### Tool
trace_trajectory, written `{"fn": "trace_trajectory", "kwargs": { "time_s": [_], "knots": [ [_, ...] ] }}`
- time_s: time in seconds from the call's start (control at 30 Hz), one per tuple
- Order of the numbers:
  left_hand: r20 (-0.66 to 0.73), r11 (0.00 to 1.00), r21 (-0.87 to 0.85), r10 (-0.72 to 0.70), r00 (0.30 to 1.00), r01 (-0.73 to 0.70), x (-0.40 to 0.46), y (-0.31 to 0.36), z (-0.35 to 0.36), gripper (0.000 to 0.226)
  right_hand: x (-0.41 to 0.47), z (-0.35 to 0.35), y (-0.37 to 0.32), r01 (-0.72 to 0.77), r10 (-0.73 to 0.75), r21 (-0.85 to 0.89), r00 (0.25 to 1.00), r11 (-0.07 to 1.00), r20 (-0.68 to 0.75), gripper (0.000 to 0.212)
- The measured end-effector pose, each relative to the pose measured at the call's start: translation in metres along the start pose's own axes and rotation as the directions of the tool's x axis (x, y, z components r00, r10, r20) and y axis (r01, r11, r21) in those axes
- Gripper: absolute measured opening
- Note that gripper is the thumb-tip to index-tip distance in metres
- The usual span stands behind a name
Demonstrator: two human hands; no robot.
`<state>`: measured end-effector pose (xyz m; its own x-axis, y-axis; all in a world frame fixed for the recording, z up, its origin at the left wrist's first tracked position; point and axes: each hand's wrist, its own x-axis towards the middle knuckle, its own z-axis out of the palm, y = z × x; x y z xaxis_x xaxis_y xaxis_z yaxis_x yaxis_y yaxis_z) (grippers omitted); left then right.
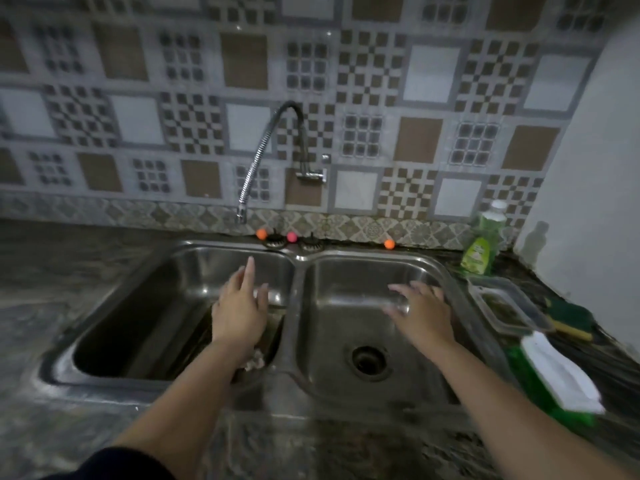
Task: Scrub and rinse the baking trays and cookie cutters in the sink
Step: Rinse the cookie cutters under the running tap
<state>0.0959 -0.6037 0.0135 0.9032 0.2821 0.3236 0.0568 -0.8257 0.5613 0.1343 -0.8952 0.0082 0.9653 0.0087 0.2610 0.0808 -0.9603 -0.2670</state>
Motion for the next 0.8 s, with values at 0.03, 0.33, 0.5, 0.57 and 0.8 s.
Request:
{"fn": "trace_trajectory", "kwargs": {
  "time_s": [0.03,0.33,0.5,0.57,0.8],
  "knots": [
    [-0.048,0.999,-0.029,0.042,0.998,-0.043,0.02,-0.006,-0.012,0.059,0.012,0.005,-0.02,0.014,-0.015,0.052,1.0,0.999,0.017,0.049],
    [-0.009,0.918,-0.245,0.32,0.947,-0.313,0.174,-0.029,-0.066,0.058,0.122,0.021,-0.16,-0.056,0.035,0.434,0.998,0.899,0.057,0.043],
    [0.039,0.87,-0.297,0.423,0.905,-0.394,0.214,-0.03,-0.054,0.062,0.172,0.019,-0.183,-0.059,0.062,0.454,0.998,0.889,0.01,0.046],
    [0.064,0.848,-0.379,0.425,0.903,-0.372,0.222,-0.031,-0.049,0.066,0.193,0.015,-0.186,-0.082,0.088,0.447,0.996,0.891,0.007,0.046],
    [0.062,0.8,-0.446,0.475,0.878,-0.401,0.236,-0.042,-0.046,0.071,0.288,0.012,-0.187,-0.165,0.182,0.526,0.983,0.834,0.019,0.051]
  ]
}}
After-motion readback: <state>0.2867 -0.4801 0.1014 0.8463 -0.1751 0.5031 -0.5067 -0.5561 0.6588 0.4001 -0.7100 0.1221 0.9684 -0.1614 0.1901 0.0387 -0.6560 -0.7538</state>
